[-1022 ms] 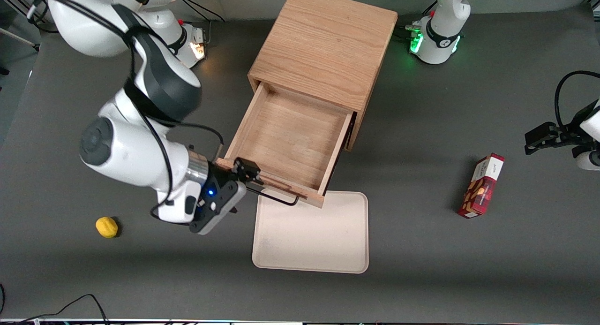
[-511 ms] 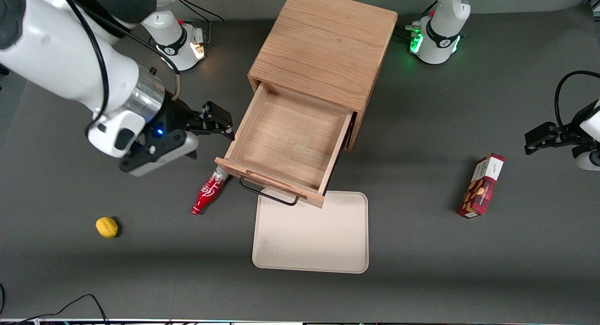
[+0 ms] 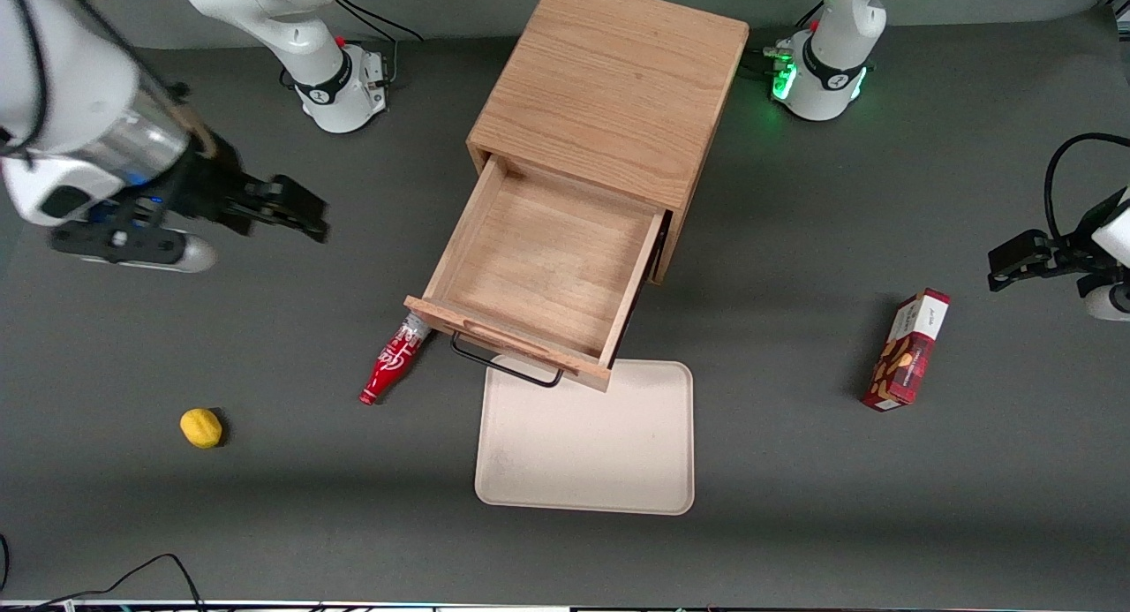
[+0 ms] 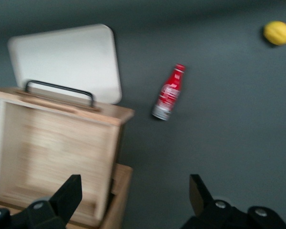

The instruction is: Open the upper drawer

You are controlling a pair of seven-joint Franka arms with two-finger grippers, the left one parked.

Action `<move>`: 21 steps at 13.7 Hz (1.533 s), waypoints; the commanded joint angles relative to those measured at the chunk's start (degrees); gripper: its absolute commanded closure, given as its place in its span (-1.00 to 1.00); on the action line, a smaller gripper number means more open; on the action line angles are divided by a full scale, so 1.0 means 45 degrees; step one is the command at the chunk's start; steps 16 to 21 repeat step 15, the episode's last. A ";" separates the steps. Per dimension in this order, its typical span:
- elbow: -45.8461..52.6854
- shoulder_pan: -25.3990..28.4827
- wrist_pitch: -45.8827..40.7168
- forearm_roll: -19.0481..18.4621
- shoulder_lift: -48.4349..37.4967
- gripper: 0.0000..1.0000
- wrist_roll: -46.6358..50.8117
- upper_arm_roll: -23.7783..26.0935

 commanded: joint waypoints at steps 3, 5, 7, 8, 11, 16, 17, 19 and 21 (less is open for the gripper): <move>-0.1957 -0.0276 -0.2219 -0.0634 -0.1659 -1.00 -0.1263 -0.1748; -0.5325 -0.0277 -0.0082 0.0166 -0.3975 -1.00 -0.1243 -0.2665; -0.9195 -0.0277 0.2302 0.0481 -0.6516 -1.00 -0.1340 -0.3332; -1.0353 -0.0277 0.3029 0.0482 -0.7320 -1.00 -0.1476 -0.3489; -1.0621 -0.0257 0.3329 0.0482 -0.7622 -1.00 -0.1711 -0.3549; -1.0091 -0.0238 0.3270 0.0463 -0.7348 -1.00 -0.1906 -0.3530; -1.0091 -0.0238 0.3270 0.0463 -0.7348 -1.00 -0.1906 -0.3530; -1.0091 -0.0238 0.3270 0.0463 -0.7348 -1.00 -0.1906 -0.3530; -1.0091 -0.0238 0.3270 0.0463 -0.7348 -1.00 -0.1906 -0.3530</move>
